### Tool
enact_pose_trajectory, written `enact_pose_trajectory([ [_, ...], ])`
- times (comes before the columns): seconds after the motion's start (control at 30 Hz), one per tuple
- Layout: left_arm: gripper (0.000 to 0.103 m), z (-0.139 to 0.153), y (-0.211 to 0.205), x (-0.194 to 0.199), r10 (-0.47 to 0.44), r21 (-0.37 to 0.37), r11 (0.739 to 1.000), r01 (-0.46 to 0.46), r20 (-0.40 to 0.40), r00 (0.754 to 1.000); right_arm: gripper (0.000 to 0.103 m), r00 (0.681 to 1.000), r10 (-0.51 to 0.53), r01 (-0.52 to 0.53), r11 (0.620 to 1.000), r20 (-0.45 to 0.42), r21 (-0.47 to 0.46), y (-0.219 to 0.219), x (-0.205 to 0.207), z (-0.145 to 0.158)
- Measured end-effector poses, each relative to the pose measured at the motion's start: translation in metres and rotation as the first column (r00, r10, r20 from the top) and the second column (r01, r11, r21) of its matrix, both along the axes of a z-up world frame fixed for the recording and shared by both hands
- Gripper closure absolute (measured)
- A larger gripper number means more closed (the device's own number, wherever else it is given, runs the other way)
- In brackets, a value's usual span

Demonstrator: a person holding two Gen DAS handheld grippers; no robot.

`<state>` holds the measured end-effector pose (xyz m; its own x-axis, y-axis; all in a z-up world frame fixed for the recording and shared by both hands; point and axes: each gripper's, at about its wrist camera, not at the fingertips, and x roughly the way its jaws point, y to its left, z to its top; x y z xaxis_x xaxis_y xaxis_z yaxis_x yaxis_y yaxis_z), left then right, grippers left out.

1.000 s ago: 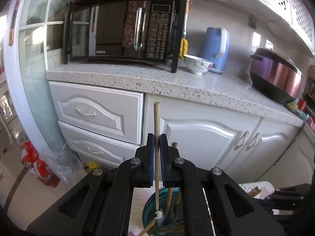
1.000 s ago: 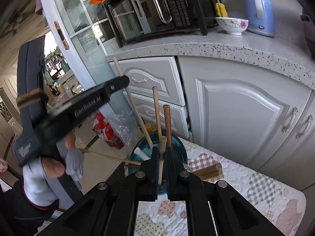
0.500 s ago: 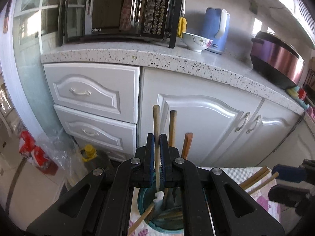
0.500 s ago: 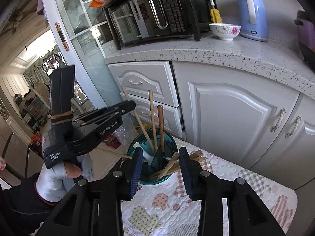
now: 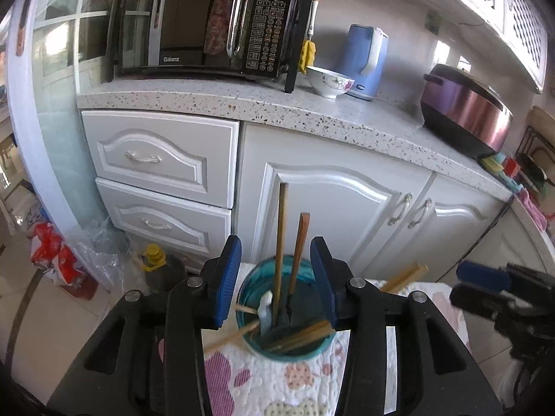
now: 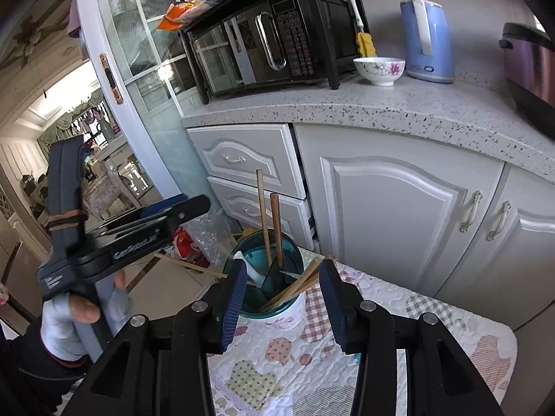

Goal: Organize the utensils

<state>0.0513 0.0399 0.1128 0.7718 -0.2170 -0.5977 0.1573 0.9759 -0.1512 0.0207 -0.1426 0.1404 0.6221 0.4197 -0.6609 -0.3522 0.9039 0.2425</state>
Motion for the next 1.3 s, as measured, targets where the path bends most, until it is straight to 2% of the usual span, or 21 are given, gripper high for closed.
enact_pose_trajectory([
  [0.17, 0.062, -0.003, -0.005, -0.023, -0.002, 0.03, 1.0, 0.002, 0.006, 1.0, 0.05, 1.0, -0.015, 0.015, 1.0, 0.023, 0.0, -0.003, -0.013, 0.001],
  [0.5, 0.062, -0.012, -0.016, -0.053, 0.014, 0.062, 0.998, -0.014, 0.005, 1.0, 0.05, 0.998, -0.058, 0.058, 0.998, 0.017, -0.008, -0.005, -0.033, -0.011],
  [0.7, 0.062, -0.006, -0.019, -0.069, 0.035, 0.076, 0.996, -0.037, 0.024, 0.999, 0.049, 0.996, -0.089, 0.089, 0.996, 0.02, -0.013, 0.0, -0.043, -0.017],
  [0.9, 0.062, 0.004, -0.018, -0.086, 0.05, 0.11, 0.992, -0.056, 0.058, 0.997, 0.048, 0.993, -0.099, 0.1, 0.995, 0.059, -0.016, 0.01, -0.053, -0.013],
  [1.07, 0.062, 0.008, -0.017, -0.097, 0.079, 0.136, 0.987, -0.089, 0.081, 0.994, 0.042, 0.99, -0.108, 0.11, 0.994, 0.089, -0.023, 0.017, -0.059, -0.01],
  [1.3, 0.062, 0.012, -0.008, -0.108, 0.106, 0.117, 0.986, -0.116, 0.093, 0.99, 0.041, 0.988, -0.11, 0.114, 0.993, 0.112, -0.035, 0.03, -0.065, -0.009],
])
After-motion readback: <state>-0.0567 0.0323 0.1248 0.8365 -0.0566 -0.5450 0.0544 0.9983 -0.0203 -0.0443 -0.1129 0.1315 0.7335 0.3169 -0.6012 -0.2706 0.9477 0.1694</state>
